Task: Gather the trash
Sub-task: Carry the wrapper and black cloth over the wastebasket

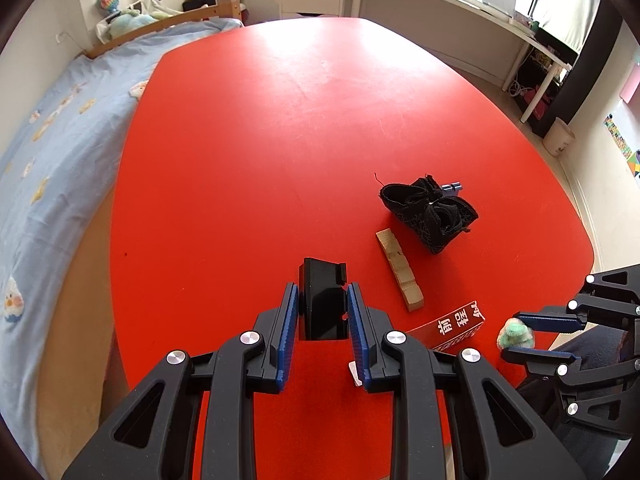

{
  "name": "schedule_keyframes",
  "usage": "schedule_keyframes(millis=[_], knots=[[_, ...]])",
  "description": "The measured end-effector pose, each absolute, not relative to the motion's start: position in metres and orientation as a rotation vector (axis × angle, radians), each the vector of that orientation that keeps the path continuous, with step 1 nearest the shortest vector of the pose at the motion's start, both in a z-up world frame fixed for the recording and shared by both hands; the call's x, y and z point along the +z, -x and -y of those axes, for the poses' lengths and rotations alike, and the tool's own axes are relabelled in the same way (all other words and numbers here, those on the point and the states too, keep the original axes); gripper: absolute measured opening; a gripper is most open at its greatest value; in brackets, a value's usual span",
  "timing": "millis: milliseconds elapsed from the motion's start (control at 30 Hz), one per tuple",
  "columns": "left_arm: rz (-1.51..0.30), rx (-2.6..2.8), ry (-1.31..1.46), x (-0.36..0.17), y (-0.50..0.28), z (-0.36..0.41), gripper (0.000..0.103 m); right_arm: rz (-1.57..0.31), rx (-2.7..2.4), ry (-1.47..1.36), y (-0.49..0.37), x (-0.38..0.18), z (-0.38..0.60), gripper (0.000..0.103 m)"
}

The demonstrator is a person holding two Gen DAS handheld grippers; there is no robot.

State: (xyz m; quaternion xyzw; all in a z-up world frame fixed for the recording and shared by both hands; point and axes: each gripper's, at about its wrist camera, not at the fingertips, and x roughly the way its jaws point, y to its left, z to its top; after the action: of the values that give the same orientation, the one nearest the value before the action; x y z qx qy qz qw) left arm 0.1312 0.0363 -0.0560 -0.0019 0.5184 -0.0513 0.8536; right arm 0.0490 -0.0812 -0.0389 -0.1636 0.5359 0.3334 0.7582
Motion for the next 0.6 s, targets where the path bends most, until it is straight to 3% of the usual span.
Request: schedule_keyframes(millis=[600], knots=[[-0.970,-0.162,0.024,-0.013,-0.049,-0.012,0.025,-1.079,0.676,0.267,-0.014,-0.001,0.120,0.022]])
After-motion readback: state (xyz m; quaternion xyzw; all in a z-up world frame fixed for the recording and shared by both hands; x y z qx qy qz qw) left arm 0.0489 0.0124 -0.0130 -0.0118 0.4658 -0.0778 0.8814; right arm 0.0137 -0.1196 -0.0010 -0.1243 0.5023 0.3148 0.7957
